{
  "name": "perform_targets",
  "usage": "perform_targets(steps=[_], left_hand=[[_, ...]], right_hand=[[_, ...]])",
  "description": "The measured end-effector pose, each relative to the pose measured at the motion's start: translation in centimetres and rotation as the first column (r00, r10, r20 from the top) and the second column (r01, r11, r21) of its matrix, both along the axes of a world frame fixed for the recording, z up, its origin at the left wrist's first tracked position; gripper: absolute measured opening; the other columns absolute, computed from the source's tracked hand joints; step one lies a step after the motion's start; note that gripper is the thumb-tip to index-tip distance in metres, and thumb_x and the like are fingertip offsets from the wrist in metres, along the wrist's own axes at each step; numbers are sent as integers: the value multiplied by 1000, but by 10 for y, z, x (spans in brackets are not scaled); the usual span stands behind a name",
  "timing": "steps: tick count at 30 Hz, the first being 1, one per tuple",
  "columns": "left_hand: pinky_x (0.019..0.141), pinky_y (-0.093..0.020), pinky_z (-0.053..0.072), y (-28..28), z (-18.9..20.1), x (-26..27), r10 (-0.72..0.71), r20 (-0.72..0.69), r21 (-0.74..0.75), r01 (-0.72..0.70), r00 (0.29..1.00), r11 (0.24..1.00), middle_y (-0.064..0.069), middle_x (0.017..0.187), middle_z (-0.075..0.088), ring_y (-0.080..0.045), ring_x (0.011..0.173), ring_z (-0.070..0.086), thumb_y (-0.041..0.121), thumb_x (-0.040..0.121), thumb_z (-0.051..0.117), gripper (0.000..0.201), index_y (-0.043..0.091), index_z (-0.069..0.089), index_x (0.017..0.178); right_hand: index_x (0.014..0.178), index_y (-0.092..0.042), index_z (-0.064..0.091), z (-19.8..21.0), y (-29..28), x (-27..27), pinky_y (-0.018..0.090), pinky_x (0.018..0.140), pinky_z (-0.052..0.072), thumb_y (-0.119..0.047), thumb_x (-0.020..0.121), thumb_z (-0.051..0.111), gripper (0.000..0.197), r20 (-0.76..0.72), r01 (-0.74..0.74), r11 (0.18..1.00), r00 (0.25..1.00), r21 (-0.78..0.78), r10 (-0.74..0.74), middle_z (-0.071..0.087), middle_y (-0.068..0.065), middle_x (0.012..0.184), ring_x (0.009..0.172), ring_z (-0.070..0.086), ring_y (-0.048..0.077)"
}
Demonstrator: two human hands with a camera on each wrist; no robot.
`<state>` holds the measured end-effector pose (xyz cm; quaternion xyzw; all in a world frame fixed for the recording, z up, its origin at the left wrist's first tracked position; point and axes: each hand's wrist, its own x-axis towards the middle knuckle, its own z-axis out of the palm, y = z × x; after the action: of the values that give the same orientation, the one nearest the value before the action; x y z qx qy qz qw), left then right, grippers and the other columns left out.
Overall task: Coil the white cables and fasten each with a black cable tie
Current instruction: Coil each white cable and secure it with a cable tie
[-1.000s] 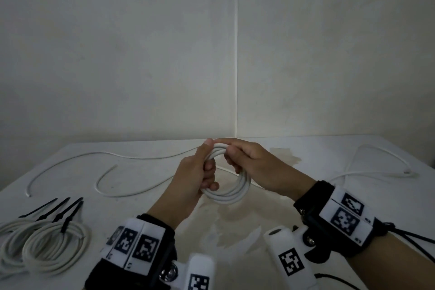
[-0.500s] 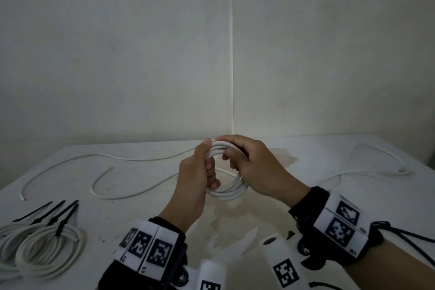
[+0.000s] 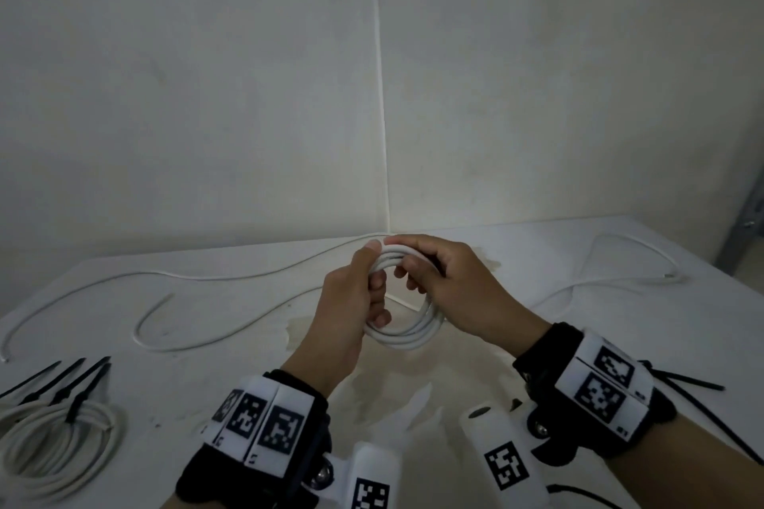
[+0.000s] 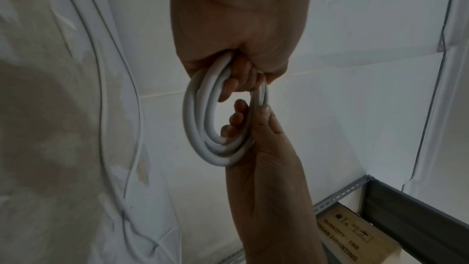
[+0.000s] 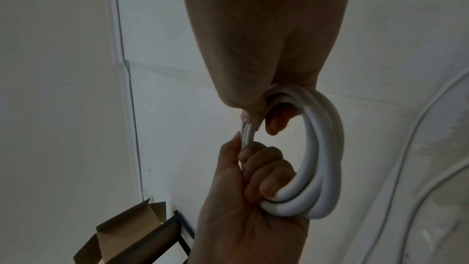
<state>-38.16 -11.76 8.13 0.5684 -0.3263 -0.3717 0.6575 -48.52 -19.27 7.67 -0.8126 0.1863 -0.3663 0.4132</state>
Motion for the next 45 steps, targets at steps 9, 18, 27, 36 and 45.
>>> perform_targets(steps=[9,18,27,36,45], left_hand=[[37,-20,27,-22,-13,-26,-5,1,32,5,1000,999,10,40,35,-6,33,25,28,95,46,37,18,39,60],[37,-21,28,-46,-29,-65,-40,-20,96,42,999,995,10,39,37,-6,31,26,29,92,48,37,17,39,58],[37,-22,29,-57,-32,-77,-55,11,106,54,998,993,8,41,34,-7,32,26,30,93,47,40,17,39,56],[38,-21,29,-56,-34,-73,-56,5,101,56,998,993,10,40,38,-6,34,26,29,93,48,34,18,40,61],[43,-25,28,-54,-36,-61,-14,-12,74,15,1000,997,7,43,36,-8,34,26,29,93,47,38,17,39,57]], right_hand=[[125,-23,50,-23,-11,-83,3,73,38,-33,94,46,33,-272,264,964,928,1,-254,53,-6,111,97,51,5],[112,-13,55,-53,-59,-196,20,72,34,-23,92,53,23,-690,480,863,572,-159,-444,49,-1,101,89,48,12],[103,-9,51,-69,-68,-212,23,75,36,-12,90,50,13,-836,403,862,318,-308,-448,41,5,103,98,50,23],[102,-1,54,-76,-81,-206,18,55,33,3,83,50,20,-872,450,847,249,-282,-422,56,16,115,85,47,19],[87,-12,56,-43,-71,-188,11,56,36,-1,78,63,15,-567,573,795,594,-200,-571,53,-1,83,79,52,15]])
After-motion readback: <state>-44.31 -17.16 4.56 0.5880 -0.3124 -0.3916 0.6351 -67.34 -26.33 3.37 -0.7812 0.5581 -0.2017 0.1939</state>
